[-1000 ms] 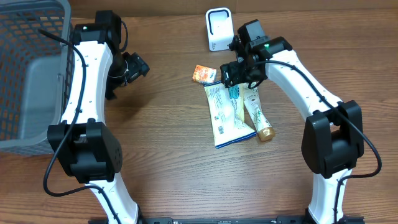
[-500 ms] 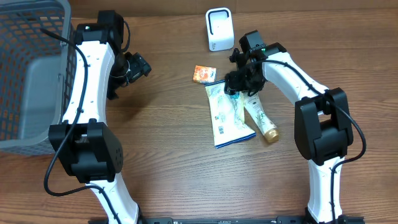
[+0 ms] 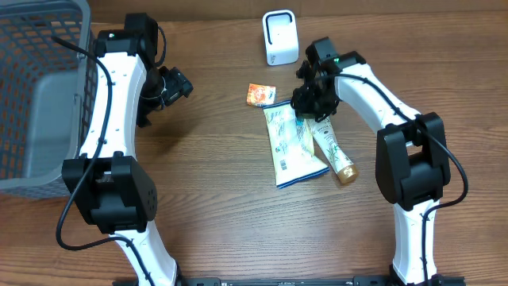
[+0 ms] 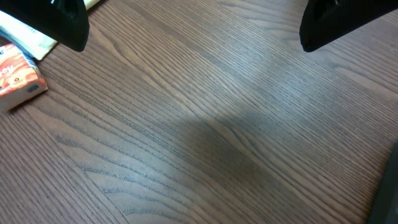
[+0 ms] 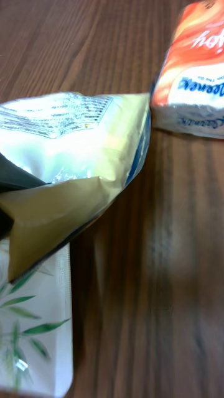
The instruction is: Scan the item barcode
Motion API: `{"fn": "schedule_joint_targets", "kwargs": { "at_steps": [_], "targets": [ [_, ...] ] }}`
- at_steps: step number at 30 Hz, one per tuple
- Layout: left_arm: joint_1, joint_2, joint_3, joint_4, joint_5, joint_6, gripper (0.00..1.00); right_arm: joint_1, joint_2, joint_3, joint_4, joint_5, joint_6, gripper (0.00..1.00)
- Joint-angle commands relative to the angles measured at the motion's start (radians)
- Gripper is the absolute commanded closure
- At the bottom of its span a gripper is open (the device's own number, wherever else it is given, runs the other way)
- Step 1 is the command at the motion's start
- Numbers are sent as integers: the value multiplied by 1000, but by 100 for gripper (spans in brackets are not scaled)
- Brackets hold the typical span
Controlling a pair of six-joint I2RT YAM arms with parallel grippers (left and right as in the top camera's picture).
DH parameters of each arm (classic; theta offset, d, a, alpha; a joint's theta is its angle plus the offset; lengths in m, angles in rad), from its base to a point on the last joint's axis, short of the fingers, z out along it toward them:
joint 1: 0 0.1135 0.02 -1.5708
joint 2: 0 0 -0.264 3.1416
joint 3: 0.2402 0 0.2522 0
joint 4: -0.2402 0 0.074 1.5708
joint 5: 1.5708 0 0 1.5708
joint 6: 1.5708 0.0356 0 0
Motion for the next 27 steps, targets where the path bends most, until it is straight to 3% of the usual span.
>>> {"fn": "schedule_joint_targets", "kwargs": {
  "at_steps": [1,7,10,16,23,27],
  "targets": [
    [-9,-5,11,0,2,23,0,-14,-81,128,-46,146,48,96],
    [-8,-5,11,4,2,23,0,17,-163,351,-246,449,79,96],
    [-8,-5,11,5,2,23,0,62,-166,372,-325,545,81,96],
    [-9,-5,11,8,2,23,0,196,-162,292,-447,716,194,96],
    [-8,-5,11,2,4,23,0,351,-162,63,-388,695,362,96],
    [-9,-5,11,3,4,23,0,433,-162,21,-376,651,476,96]
  ]
}}
